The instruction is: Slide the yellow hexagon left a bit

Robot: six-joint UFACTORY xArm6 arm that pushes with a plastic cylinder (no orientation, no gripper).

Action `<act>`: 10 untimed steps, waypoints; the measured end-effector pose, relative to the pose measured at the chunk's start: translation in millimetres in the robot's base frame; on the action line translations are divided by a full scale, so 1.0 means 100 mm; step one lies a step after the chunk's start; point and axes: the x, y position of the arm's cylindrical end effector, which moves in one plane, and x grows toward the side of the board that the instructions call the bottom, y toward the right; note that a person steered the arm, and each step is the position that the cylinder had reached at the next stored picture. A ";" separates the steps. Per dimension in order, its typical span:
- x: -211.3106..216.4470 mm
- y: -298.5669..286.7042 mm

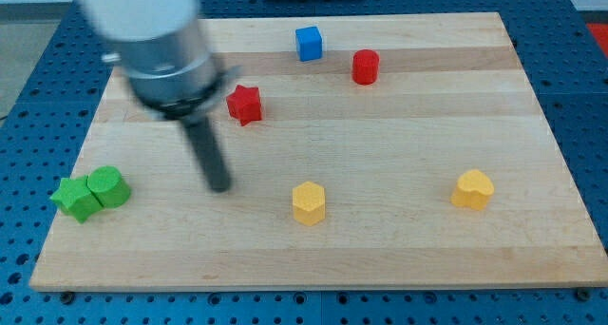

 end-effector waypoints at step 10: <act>0.24 0.29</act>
